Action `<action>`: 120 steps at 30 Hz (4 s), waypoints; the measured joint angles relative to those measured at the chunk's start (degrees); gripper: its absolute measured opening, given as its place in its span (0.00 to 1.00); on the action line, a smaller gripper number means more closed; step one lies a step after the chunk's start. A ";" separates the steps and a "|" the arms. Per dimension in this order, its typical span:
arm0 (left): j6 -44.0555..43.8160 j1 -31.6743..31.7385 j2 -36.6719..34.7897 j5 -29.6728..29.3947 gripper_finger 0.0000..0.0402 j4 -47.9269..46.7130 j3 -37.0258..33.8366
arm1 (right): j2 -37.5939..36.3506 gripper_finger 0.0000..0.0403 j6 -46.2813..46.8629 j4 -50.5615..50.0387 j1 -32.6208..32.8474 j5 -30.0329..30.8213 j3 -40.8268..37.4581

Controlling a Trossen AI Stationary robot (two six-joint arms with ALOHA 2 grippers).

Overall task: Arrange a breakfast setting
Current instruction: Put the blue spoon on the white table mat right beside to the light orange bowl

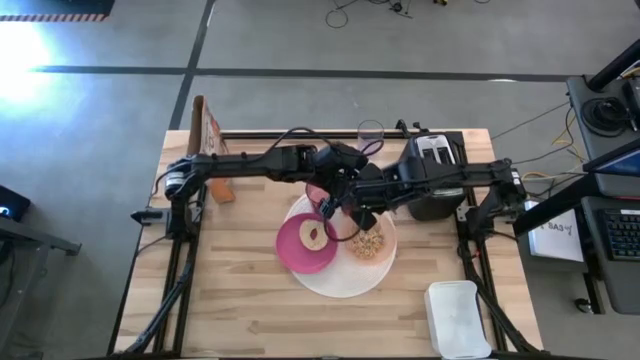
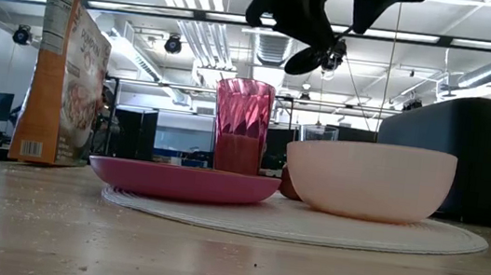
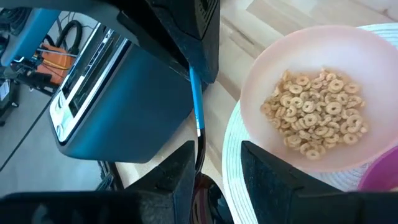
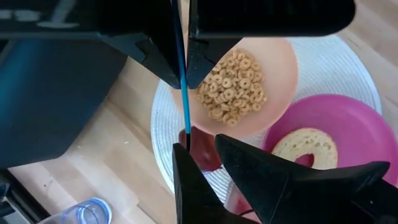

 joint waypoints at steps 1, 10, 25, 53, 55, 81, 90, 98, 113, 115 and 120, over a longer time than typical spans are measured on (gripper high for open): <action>0.14 0.34 0.00 0.06 0.28 0.00 -0.01 | -0.20 0.02 -0.28 0.01 -0.29 0.07 -0.03; -1.25 4.04 -0.18 0.36 0.28 0.31 -0.12 | -1.83 0.02 -4.41 0.81 -4.54 -0.17 -0.11; -5.31 7.62 -2.93 -0.44 0.28 -3.31 -0.36 | -3.83 0.02 -14.02 -1.49 -15.38 -2.25 -2.10; -23.22 17.35 -7.41 6.49 0.28 -7.21 -5.13 | -24.95 0.02 -3.71 12.82 -20.53 -2.88 -26.64; -24.19 17.99 -7.91 6.50 0.28 -6.38 -7.17 | -27.80 0.02 -0.78 15.25 -20.06 -1.72 -30.51; -39.92 18.50 -40.35 5.98 0.28 37.36 -51.84 | -37.07 0.02 30.53 42.42 2.59 18.10 -55.17; -42.03 18.48 -46.53 5.93 0.28 43.08 -59.57 | -32.05 0.02 43.35 42.08 8.92 25.16 -55.19; -43.10 18.48 -47.91 5.90 0.28 49.24 -65.36 | -27.80 0.02 61.64 32.61 12.71 25.43 -55.19; -41.65 18.39 -48.57 5.92 0.28 50.38 -66.88 | -16.77 0.02 79.44 30.07 18.82 17.08 -55.19; -41.56 18.39 -48.57 5.94 0.28 50.36 -66.88 | -15.70 0.02 79.43 29.98 18.95 15.19 -55.19; -41.56 18.37 -48.57 5.98 0.28 50.36 -66.88 | -14.17 0.02 79.43 28.14 19.67 13.54 -55.19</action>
